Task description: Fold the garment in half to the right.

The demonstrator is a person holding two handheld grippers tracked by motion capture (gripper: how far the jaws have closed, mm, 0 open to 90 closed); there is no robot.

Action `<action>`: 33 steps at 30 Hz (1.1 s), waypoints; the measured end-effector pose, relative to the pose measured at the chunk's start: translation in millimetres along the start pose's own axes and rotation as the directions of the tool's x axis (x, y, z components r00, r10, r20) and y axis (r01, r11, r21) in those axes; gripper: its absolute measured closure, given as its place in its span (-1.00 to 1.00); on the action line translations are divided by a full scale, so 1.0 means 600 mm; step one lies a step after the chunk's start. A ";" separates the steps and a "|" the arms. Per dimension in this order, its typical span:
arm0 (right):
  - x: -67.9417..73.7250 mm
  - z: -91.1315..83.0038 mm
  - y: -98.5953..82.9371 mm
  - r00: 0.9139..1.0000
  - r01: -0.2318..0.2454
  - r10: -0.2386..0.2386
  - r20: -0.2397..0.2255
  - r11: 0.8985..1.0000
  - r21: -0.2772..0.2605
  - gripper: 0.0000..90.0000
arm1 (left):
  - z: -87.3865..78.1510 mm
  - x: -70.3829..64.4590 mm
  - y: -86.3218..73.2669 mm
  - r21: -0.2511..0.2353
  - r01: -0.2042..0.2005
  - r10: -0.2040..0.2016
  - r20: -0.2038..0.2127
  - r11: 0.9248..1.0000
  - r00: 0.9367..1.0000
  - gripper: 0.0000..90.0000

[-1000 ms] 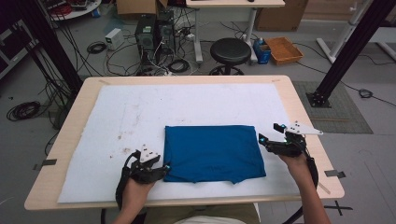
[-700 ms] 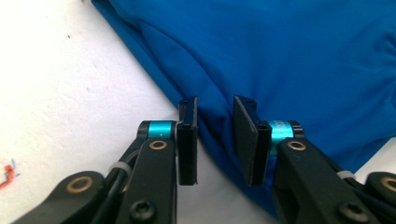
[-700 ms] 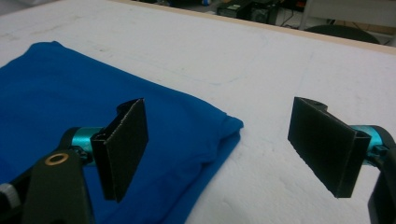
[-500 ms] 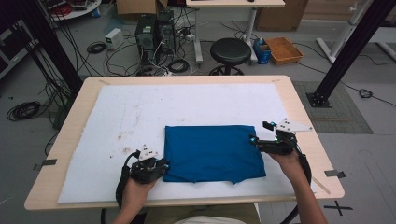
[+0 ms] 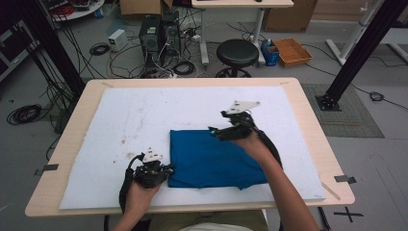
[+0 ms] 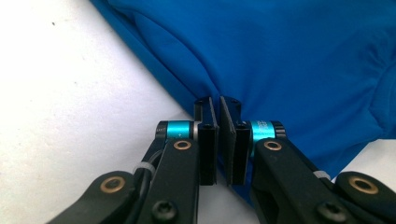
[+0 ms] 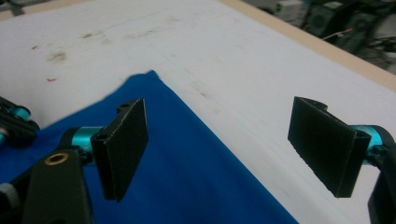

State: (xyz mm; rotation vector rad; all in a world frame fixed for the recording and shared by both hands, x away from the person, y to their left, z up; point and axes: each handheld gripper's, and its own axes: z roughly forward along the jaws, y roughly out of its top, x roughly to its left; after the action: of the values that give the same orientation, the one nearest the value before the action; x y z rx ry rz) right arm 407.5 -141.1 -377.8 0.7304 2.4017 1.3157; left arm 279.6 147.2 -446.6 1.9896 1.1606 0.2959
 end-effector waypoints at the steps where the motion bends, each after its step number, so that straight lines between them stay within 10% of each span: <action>1: 0.007 0.019 0.011 1.000 0.006 -0.006 -0.021 1.000 0.017 -0.56 | 0.000 0.000 0.000 0.000 0.001 -0.001 0.002 1.000 1.000 0.90; 13: 0.074 0.210 0.071 0.990 0.118 -0.096 -0.103 0.965 0.234 -0.25 | -0.001 0.006 0.001 -0.003 -0.005 0.005 0.027 1.000 1.000 0.90; 26: 0.100 0.265 0.065 0.976 0.210 -0.177 -0.125 0.916 0.341 0.92 | -0.003 0.008 0.002 -0.012 0.004 -0.004 0.043 1.000 0.999 0.90; 33: 0.085 0.237 0.076 0.983 0.158 -0.123 -0.137 0.947 0.280 0.93 | -0.021 0.010 0.014 -0.086 0.034 -0.025 0.098 0.996 0.995 0.91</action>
State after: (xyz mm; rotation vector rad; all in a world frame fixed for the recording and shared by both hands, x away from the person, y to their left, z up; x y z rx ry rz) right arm 448.0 6.5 -416.2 0.5520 2.7224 0.9869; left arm 281.0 156.3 -433.2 1.8877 1.0967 0.2286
